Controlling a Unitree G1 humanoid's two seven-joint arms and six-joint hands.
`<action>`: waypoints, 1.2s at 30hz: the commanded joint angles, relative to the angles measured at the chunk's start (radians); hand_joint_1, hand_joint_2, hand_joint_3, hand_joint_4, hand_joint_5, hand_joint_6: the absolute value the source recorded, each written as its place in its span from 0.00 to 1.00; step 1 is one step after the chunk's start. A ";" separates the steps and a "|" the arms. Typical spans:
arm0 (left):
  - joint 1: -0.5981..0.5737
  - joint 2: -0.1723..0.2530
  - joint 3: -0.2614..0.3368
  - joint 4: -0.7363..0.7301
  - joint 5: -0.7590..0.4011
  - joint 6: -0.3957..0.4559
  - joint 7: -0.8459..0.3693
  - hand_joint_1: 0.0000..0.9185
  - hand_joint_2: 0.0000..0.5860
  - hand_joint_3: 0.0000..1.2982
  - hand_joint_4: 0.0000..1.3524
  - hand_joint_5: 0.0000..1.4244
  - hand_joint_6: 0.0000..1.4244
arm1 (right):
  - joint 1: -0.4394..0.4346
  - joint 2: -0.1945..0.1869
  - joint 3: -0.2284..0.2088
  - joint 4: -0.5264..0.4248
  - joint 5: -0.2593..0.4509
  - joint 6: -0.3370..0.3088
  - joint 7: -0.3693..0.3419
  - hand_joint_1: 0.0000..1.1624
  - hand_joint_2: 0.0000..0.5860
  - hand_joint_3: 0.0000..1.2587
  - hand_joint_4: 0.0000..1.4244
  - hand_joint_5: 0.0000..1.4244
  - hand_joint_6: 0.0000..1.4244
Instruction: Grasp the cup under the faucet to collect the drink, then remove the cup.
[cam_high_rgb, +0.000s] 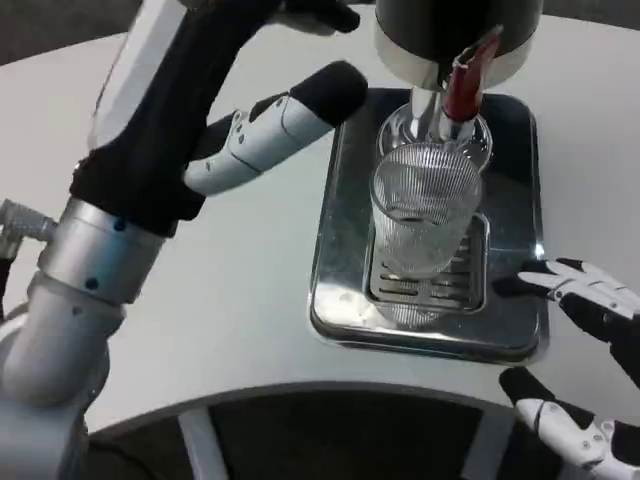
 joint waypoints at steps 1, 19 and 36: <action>-0.085 0.000 0.002 -0.025 -0.104 0.108 -0.081 0.00 0.15 0.23 0.23 0.28 0.30 | -0.010 0.022 0.036 -0.027 -0.022 0.023 -0.007 0.39 0.73 0.19 0.08 0.04 0.04; -0.317 -0.020 -0.064 0.120 -0.270 0.373 -0.336 0.00 0.12 0.10 0.10 0.16 0.17 | 0.001 0.045 0.067 -0.058 -0.052 0.034 -0.008 0.39 0.73 0.19 0.08 0.04 0.05; -0.338 -0.078 -0.111 0.258 -0.245 0.346 -0.390 0.00 0.12 0.09 0.07 0.14 0.16 | 0.020 0.041 0.043 -0.050 -0.030 0.019 -0.006 0.39 0.73 0.19 0.08 0.04 0.05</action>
